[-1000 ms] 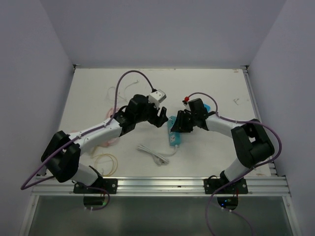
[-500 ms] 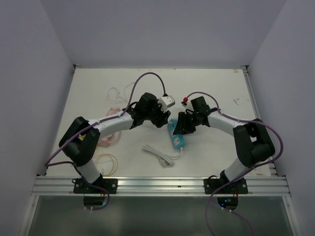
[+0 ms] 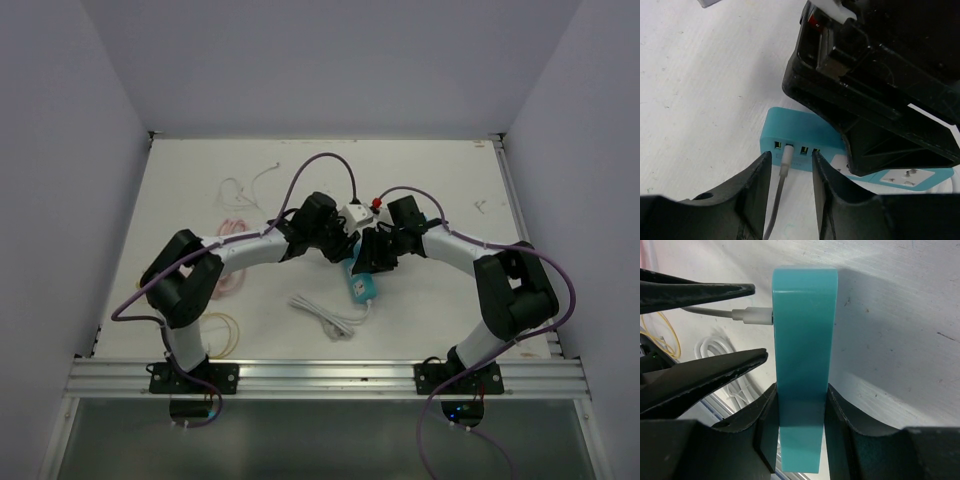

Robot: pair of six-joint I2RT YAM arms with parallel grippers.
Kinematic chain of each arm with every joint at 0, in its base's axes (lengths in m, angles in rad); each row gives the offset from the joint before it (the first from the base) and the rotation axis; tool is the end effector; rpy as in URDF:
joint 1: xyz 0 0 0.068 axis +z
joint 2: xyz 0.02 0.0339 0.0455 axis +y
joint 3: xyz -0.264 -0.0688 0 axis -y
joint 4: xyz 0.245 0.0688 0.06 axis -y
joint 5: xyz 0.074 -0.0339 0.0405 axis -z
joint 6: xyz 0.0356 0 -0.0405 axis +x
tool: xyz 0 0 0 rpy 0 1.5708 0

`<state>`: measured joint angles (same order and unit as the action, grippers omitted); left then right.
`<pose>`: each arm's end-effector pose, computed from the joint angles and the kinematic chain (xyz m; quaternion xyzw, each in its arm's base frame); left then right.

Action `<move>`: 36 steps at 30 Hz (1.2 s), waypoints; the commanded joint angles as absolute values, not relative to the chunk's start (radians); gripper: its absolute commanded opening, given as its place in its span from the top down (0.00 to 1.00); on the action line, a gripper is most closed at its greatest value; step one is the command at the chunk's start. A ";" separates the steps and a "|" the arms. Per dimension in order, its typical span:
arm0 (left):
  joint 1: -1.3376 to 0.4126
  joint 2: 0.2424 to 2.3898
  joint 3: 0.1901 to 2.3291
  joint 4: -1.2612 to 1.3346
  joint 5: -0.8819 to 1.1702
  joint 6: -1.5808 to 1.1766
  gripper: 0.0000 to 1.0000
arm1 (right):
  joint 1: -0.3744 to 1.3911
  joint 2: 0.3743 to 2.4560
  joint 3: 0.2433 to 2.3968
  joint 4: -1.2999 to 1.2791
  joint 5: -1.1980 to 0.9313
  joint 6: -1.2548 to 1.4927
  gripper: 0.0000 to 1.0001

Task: Pull the plug off the socket

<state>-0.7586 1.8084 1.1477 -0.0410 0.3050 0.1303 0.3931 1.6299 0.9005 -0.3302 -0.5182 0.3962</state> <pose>0.2792 -0.2794 0.1974 0.4432 0.7819 -0.2596 0.3532 0.2792 0.1349 0.1670 -0.0633 0.9353 0.3228 0.1303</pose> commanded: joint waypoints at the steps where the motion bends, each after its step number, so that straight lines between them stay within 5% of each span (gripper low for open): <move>1: -0.758 1.832 1.200 -0.054 0.333 0.167 0.60 | 0.388 1.621 0.928 -0.344 -0.526 0.379 1.00; 12: -0.758 1.868 1.223 -0.104 0.357 0.206 0.79 | 0.390 1.615 0.922 -0.341 -0.511 0.374 1.00; 17: -0.759 1.878 1.233 -0.110 0.388 0.199 1.00 | 0.390 1.611 0.916 -0.342 -0.494 0.368 1.00; 36: -0.758 1.790 1.200 -0.175 0.384 0.225 1.00 | 0.374 1.698 0.887 -0.402 -0.284 0.408 1.00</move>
<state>-0.7551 1.8721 1.2072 -0.1371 0.3618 0.2138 0.3973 1.6497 0.8974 -0.3443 -0.4843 0.3740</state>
